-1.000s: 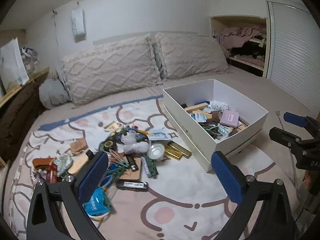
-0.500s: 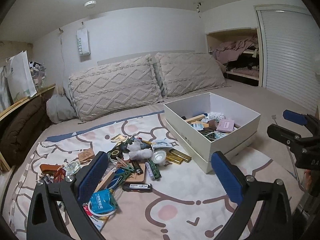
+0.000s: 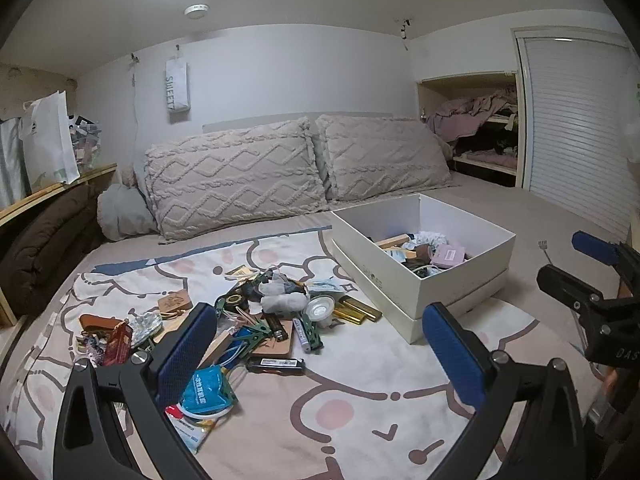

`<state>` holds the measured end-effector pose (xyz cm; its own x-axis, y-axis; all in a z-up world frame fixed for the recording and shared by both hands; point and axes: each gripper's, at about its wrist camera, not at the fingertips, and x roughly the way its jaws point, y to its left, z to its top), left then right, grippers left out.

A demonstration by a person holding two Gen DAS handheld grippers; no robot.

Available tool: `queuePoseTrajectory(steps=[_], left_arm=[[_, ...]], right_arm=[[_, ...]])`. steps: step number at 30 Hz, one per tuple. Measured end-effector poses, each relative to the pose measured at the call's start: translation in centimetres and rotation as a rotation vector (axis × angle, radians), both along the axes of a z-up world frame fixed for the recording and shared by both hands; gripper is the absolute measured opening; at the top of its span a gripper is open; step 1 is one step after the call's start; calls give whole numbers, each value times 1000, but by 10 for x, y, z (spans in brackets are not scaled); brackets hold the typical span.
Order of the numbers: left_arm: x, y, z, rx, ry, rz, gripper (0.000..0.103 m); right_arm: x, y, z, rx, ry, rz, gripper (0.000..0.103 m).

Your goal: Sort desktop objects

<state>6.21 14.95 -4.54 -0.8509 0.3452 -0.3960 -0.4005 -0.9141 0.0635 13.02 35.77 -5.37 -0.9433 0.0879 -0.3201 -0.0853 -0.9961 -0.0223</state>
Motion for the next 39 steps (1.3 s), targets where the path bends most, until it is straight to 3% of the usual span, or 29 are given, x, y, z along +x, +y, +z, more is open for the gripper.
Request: queuePoseTrajectory(steps=[17, 39], left_arm=[[13, -8, -1, 4, 20, -40, 103], [10, -9, -6, -11, 12, -17, 103]], right_arm=[[14, -11, -1, 25, 10, -49, 98], [15, -18, -5, 36, -7, -59, 99]])
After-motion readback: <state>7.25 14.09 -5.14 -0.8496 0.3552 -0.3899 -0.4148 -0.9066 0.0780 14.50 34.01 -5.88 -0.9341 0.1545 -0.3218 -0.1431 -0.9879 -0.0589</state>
